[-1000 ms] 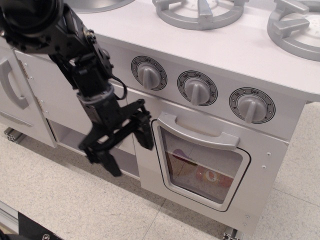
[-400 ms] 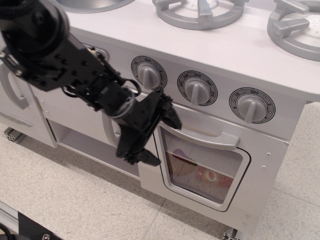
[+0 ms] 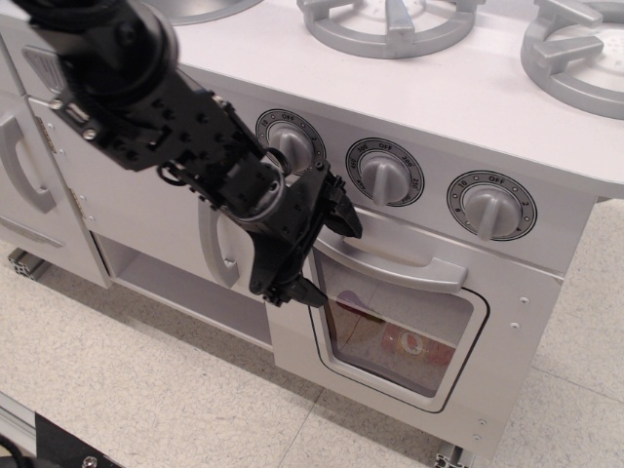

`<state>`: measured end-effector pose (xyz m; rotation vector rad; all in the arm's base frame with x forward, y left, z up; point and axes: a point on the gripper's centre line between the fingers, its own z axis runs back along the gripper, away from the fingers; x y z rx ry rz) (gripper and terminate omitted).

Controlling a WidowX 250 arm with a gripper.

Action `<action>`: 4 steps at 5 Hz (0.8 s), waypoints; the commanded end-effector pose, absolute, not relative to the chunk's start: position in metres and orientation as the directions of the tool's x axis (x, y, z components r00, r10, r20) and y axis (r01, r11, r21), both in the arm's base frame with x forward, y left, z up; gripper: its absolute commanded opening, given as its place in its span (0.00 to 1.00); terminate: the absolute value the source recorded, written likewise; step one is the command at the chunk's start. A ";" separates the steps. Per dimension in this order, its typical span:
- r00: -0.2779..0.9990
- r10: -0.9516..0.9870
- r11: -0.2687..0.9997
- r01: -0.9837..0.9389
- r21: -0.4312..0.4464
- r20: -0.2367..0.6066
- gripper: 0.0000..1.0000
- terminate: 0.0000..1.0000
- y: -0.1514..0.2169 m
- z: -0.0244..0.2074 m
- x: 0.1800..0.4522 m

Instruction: Open oven

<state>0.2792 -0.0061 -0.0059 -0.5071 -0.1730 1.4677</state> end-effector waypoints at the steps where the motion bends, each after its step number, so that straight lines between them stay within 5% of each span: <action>1: 0.118 0.976 0.033 -0.909 -0.416 -0.180 1.00 0.00 -0.006 -0.011 0.295; 4: 0.178 0.975 0.148 -0.967 -0.207 -0.131 1.00 0.00 -0.001 -0.019 0.251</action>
